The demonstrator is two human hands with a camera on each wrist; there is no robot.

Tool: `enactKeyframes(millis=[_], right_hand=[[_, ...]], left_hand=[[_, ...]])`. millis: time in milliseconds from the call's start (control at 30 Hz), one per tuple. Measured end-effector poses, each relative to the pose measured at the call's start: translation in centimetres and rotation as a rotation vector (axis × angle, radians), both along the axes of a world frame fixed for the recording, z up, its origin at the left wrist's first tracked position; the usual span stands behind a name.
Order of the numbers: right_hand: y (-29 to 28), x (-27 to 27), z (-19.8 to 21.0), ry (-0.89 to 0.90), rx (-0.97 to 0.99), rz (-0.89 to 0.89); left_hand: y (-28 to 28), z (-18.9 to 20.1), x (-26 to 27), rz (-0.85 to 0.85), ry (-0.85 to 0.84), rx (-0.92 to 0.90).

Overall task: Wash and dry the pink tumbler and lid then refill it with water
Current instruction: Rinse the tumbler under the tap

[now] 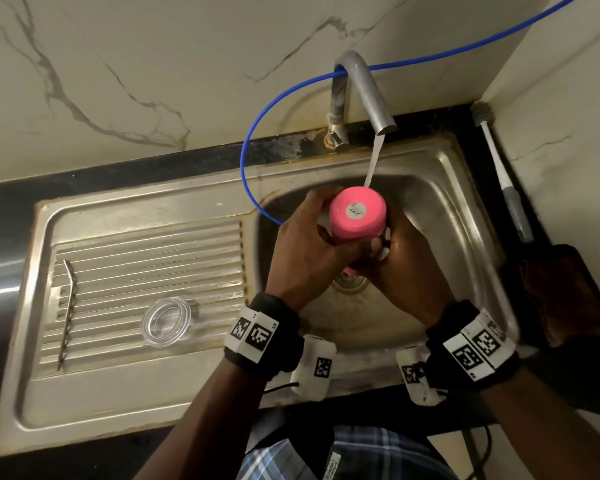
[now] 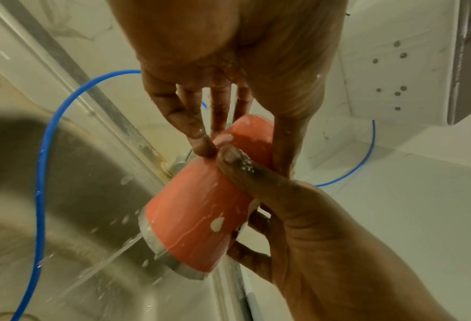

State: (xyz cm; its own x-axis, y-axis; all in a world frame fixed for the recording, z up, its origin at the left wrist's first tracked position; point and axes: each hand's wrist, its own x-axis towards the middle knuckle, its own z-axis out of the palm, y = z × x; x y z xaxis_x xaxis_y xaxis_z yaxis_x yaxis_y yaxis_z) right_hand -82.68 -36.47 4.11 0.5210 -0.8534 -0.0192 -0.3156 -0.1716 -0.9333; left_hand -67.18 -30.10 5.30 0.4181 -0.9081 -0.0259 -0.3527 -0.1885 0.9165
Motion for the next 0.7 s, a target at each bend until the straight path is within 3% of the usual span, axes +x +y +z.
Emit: enactKeyframes(millis=[100,300,433,633,700], right_hand=[[0.4,0.3,1.0,-0.007,-0.042,-0.025],[1.2,-0.1,2.0,-0.119,-0.138,-0.178],[2.3,0.0,-1.2,0.116,0.019,-0.110],[3.4,0.5,-1.8,-0.038,0.002,-0.222],[3.3,1.3,-2.0,0.048,-0.005,-0.172]], left_hand=[[0.4,1.1,0.4,-0.023,0.018,-0.041],[2.3,2.0,2.7,0.071,0.308,-0.171],[3.4,0.7,3.7,0.154,0.330,-0.104],[5.2,-1.6,4.4,0.189,0.377,-0.010],[5.6,-1.9,4.3,0.188,0.381,0.016]])
